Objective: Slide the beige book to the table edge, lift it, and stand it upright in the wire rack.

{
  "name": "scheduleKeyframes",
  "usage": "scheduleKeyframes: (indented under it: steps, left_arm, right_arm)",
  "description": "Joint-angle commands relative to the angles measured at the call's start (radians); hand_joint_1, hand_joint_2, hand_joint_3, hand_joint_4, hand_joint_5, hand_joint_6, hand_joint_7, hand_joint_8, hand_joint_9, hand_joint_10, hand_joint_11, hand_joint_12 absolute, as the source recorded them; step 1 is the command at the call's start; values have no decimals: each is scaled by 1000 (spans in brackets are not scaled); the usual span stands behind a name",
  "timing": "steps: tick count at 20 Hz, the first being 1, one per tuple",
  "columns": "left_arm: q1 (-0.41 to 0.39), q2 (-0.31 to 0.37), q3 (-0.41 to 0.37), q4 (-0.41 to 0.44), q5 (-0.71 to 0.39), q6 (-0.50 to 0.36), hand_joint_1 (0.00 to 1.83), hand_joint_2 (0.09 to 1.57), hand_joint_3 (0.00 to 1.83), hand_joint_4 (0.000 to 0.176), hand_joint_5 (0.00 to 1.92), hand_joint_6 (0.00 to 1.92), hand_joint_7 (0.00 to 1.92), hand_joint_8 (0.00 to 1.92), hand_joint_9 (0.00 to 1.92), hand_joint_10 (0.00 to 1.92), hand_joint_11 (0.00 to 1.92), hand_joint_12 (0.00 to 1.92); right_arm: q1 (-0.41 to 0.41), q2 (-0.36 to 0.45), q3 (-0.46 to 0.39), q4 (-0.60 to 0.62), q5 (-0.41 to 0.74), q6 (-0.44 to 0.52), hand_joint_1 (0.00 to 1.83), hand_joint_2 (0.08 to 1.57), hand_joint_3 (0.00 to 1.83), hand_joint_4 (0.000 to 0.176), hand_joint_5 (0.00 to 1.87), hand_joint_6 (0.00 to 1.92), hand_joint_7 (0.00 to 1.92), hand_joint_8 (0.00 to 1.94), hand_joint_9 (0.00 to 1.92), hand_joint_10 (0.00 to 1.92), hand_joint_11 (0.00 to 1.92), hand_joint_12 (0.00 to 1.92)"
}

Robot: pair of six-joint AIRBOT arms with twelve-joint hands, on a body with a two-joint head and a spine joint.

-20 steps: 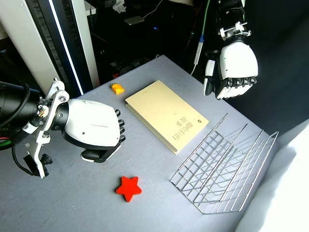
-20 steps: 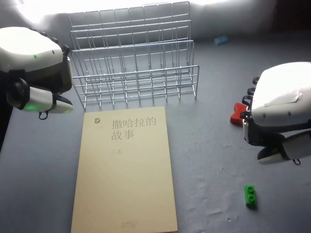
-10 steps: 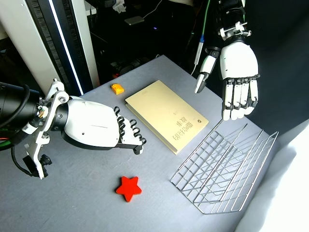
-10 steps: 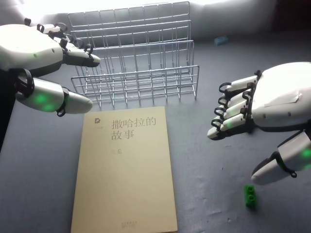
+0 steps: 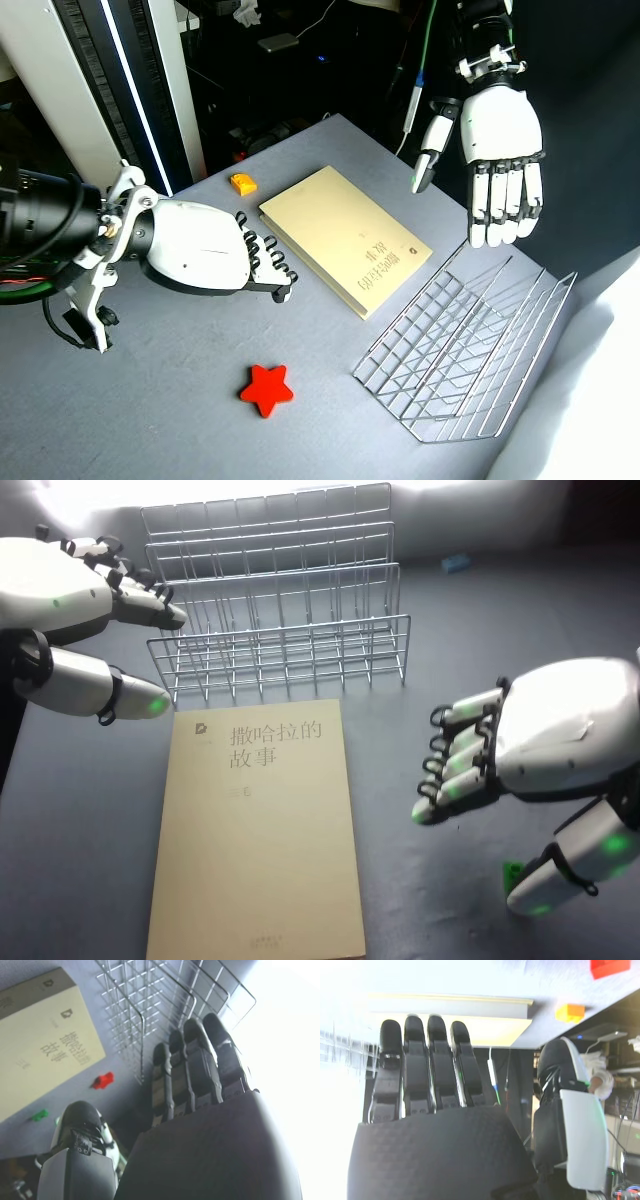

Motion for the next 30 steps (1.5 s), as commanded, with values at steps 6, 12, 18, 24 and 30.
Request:
scheduleKeyframes:
  steps: [6,12,18,24,30]
  left_arm:
    - [35,54,15,-18,-6,-65,190,1168,0,0,328,6,329,1,340,7,0,744]
    - [36,53,111,-18,-12,-112,157,1169,0,0,333,3,317,0,280,1,0,670]
    - [36,88,139,-18,-3,-157,144,1167,0,0,327,0,318,0,284,1,0,720]
    - [40,95,146,-57,-23,-231,130,1178,2,0,320,0,322,1,312,7,0,747]
    - [35,96,141,-57,19,-301,130,1178,1,0,320,0,322,1,313,6,0,748]
  right_arm:
    - [-12,-62,110,192,94,-177,180,1091,1,0,334,0,332,0,331,4,0,943]
    - [-12,-97,122,192,117,-189,168,1107,5,0,343,3,339,2,342,6,0,929]
    - [-42,-127,132,192,103,-192,161,1118,5,0,302,1,323,1,334,1,0,867]
    - [-68,-148,179,192,95,-202,153,1115,3,0,307,3,318,0,331,0,0,861]
    - [-57,-191,220,192,105,-220,153,1115,2,0,307,2,318,0,331,0,0,859]
